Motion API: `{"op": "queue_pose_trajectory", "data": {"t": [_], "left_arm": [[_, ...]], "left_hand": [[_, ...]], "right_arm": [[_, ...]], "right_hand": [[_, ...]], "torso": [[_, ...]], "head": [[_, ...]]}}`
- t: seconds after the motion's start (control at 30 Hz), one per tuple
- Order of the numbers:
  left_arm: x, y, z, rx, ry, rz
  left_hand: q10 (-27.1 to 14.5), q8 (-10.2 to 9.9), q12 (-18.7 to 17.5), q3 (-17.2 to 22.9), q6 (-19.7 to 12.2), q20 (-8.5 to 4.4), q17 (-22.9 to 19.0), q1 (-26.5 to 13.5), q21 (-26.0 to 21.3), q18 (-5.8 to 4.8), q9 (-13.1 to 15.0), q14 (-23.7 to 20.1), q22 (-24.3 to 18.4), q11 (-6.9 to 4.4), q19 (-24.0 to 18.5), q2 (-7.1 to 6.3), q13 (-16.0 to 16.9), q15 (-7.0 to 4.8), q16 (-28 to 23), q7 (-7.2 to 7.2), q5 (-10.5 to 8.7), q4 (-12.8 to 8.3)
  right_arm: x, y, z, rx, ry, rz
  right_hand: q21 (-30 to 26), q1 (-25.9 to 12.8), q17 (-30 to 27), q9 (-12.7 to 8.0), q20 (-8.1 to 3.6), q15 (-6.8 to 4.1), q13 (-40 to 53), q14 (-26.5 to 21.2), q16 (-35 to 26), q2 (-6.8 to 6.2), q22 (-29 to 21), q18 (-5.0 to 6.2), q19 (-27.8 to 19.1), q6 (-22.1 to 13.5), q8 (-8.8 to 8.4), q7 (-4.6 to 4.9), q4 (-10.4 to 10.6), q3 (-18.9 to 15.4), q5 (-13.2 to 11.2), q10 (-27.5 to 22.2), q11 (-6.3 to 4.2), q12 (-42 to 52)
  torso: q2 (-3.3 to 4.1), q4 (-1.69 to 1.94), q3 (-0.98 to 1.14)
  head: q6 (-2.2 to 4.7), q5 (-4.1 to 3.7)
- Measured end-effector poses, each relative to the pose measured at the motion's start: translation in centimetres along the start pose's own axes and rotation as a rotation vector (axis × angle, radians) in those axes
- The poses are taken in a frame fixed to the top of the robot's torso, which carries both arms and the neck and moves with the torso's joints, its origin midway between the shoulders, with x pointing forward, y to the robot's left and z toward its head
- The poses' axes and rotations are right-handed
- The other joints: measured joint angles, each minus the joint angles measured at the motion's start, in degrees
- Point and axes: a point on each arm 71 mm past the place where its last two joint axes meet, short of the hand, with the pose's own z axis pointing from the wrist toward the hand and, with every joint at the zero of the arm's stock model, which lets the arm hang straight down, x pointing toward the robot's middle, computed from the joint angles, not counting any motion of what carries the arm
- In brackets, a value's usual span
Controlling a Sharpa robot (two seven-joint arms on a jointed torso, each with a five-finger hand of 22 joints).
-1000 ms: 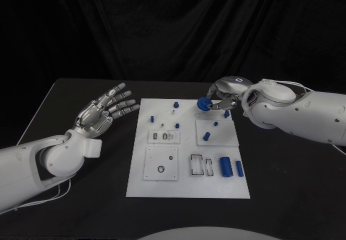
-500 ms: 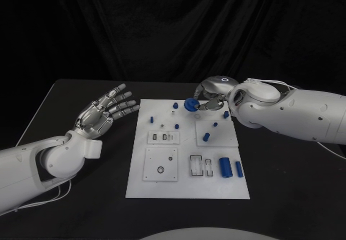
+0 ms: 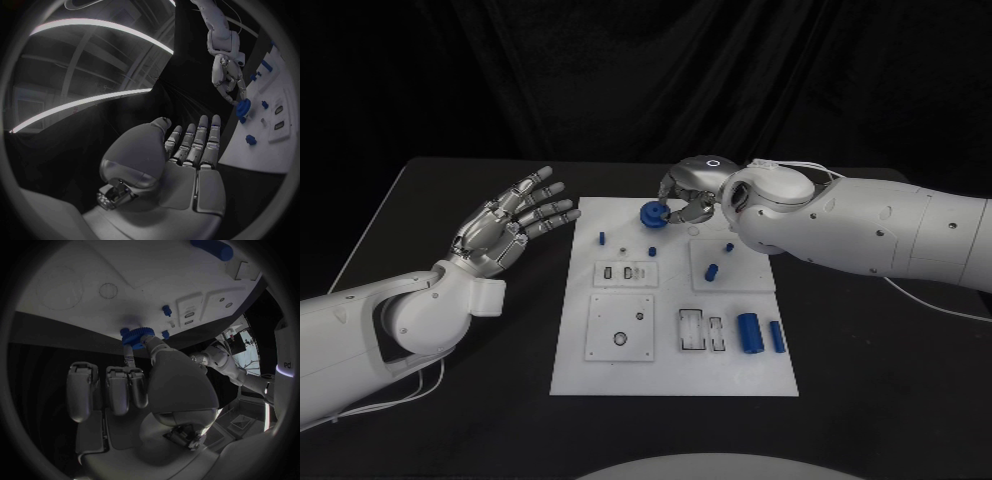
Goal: Assemble the parts on the task board
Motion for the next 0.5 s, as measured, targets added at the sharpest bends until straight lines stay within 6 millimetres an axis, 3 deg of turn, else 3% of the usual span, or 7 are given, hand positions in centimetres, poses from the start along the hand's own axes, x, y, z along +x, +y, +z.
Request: {"op": "queue_pose_trajectory", "data": {"t": [0.07, 0.1, 0.33, 0.5], "left_arm": [[0.00, 0.04, 0.07, 0.000, 0.000, 0.000], [0.00, 0.06, 0.12, 0.000, 0.001, 0.000], [0.03, 0.17, 0.30, -0.001, 0.003, 0.000], [0.03, 0.21, 0.37, -0.001, 0.003, 0.000]], "left_hand": [[0.00, 0.00, 0.00, 0.09, 0.00, 0.00, 0.00, 0.00, 0.00, 0.00, 0.00, 0.00, 0.02, 0.00, 0.00, 0.00, 0.00, 0.00, 0.00, 0.00, 0.00, 0.09], [0.00, 0.00, 0.00, 0.16, 0.00, 0.00, 0.00, 0.00, 0.00, 0.00, 0.00, 0.00, 0.02, 0.00, 0.00, 0.00, 0.00, 0.00, 0.00, 0.00, 0.00, 0.16], [0.00, 0.00, 0.00, 0.16, 0.00, 0.00, 0.00, 0.00, 0.00, 0.00, 0.00, 0.00, 0.02, 0.00, 0.00, 0.00, 0.00, 0.00, 0.00, 0.00, 0.00, 0.16], [0.00, 0.00, 0.00, 0.16, -0.21, 0.00, 0.00, 0.00, 0.00, 0.00, 0.00, 0.00, 0.01, 0.00, 0.00, 0.00, 0.00, 0.00, 0.00, 0.21, 0.00, 0.16]], "right_arm": [[0.20, 0.19, 0.15, -0.005, 0.006, 0.001], [0.32, 0.32, 0.23, -0.008, 0.009, 0.001], [0.74, 0.79, 0.53, -0.020, 0.027, 0.002], [0.97, 0.96, 0.71, -0.021, 0.039, 0.001]], "right_hand": [[1.31, -0.06, 0.00, 1.20, 0.00, 0.00, 0.00, 0.00, 0.00, 0.12, 0.00, -0.12, 0.00, 0.34, 0.04, -0.33, -0.25, 0.56, -0.08, 0.00, 0.00, 0.00], [1.75, -0.29, 0.00, 1.15, 0.00, 0.00, 0.00, 0.00, 0.00, 0.36, 0.00, -0.94, 0.00, 0.18, -0.05, -0.17, -0.31, 0.62, -0.33, 0.00, 0.00, 0.00], [2.00, -0.49, 0.00, 0.84, 0.00, 0.00, -0.01, 0.00, 0.00, 0.15, -0.01, -0.92, 0.00, -0.93, -0.83, 0.57, -0.31, 0.62, -1.54, 0.00, 0.00, 0.00], [2.00, -0.91, 0.00, 0.47, 0.52, 0.64, -0.01, -0.02, 0.00, -0.27, -0.01, -0.91, 0.10, -3.28, -2.80, 1.63, -0.32, 0.93, -3.74, -0.10, 1.16, 0.00]], "torso": [[-0.01, 0.01, -0.01], [-0.02, 0.01, 0.00], [-0.04, 0.02, 0.00], [-0.04, 0.01, 0.00]], "head": [[-0.12, 0.01], [-0.18, 0.01], [-0.31, -0.08], [-0.42, -0.09]]}}
